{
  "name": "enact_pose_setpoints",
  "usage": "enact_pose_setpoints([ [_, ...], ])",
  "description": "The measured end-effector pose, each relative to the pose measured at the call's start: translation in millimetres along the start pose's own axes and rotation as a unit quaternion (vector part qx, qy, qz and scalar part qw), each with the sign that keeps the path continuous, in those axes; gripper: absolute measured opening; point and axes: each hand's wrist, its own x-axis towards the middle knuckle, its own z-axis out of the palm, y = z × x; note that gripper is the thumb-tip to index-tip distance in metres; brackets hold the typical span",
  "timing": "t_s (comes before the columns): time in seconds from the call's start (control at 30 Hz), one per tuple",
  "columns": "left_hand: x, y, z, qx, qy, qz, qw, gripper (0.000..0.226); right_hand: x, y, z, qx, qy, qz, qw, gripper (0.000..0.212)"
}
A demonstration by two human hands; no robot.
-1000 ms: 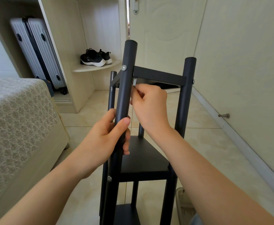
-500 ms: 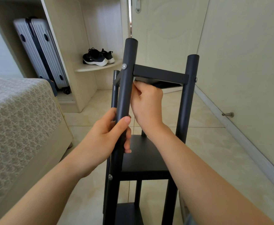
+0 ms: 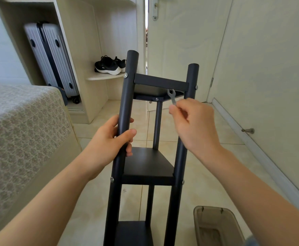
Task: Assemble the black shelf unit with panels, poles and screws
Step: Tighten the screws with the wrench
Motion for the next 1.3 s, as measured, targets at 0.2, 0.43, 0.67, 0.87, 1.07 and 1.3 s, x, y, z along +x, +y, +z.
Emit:
enact_pose_setpoints([
  [0.2,1,-3,-7,-0.036,-0.012,-0.009,0.999,0.025,-7,15,-13,0.094,-0.039,0.159,0.982,0.018],
  [0.43,1,-3,6,-0.033,0.006,0.007,0.999,0.027,-3,16,-20,0.343,-0.066,0.290,0.891,0.023],
  [0.67,3,-6,21,-0.012,0.041,0.034,0.999,0.024,-5,18,-21,0.340,-0.007,0.296,0.892,0.027],
  [0.87,9,-10,25,-0.028,0.043,0.034,0.998,0.017,-6,20,-29,0.271,0.010,0.211,0.939,0.018],
  [1.07,14,-15,35,-0.049,0.059,0.025,0.997,0.020,-6,21,-35,0.255,0.016,0.165,0.953,0.011],
  [1.3,18,-16,32,-0.019,0.074,0.003,0.997,0.018,-8,20,-36,0.293,0.004,0.137,0.946,0.018],
])
